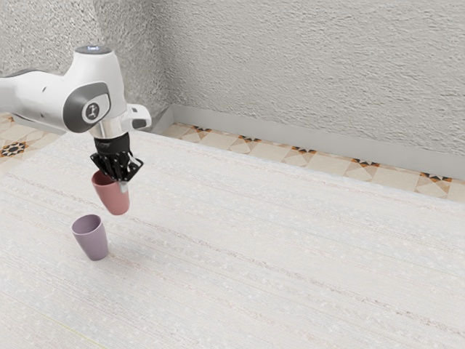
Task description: Place the right cup onto the left cup
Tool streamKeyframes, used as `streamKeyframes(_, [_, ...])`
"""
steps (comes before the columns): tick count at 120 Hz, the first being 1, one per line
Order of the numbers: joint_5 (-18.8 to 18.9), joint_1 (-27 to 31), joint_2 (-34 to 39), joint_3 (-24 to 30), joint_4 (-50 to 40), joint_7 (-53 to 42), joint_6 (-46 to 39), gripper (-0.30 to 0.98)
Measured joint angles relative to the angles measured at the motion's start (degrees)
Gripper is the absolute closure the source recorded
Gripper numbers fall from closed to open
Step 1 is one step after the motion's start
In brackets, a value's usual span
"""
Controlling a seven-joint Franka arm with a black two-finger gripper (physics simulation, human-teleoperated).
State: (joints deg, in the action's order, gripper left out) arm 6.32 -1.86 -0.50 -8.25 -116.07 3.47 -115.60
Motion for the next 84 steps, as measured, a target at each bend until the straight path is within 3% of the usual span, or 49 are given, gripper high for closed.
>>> streamKeyframes(84, [2.4,9.0,-1.6,0.0,-1.3,1.7,0.2,0.79])
